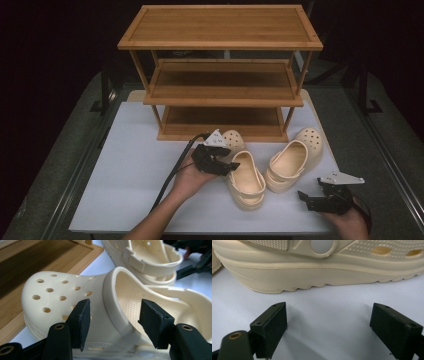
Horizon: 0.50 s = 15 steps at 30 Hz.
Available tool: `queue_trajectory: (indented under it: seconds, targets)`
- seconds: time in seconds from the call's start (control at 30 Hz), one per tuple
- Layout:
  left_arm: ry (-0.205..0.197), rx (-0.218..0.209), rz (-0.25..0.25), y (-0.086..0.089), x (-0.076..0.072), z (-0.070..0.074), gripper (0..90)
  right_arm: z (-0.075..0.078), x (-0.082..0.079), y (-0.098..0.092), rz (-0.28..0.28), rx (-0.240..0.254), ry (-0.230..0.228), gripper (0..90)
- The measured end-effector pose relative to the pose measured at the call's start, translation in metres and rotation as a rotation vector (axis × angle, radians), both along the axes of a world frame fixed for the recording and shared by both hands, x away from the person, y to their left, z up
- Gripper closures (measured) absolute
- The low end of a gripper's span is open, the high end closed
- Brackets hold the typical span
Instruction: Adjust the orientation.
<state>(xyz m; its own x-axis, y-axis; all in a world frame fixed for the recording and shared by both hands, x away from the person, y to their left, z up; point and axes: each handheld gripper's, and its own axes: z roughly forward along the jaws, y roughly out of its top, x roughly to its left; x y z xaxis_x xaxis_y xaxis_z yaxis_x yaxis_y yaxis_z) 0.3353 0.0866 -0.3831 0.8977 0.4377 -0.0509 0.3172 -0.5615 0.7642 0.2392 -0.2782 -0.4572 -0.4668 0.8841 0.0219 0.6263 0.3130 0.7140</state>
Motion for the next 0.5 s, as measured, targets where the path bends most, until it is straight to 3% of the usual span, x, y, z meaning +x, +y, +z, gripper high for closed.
queue_trajectory:
  seconds: [0.07, 0.17, 0.5]
  targets:
    - [-0.052, 0.038, 0.02, -0.0032, -0.0025, -0.0017, 44.1, 0.0, 0.0, -0.0001, 0.0, 0.0, 0.0, 13.7]
    - [-0.071, 0.059, 0.027, -0.0028, -0.0028, -0.0024, 46.3, 0.0, 0.0, 0.0, -0.001, 0.001, 0.0, 13.7]
    - [-0.071, 0.069, 0.016, 0.0054, -0.0062, 0.0002, 54.3, 0.0, -0.0001, -0.0001, -0.001, 0.0, -0.001, 13.7]
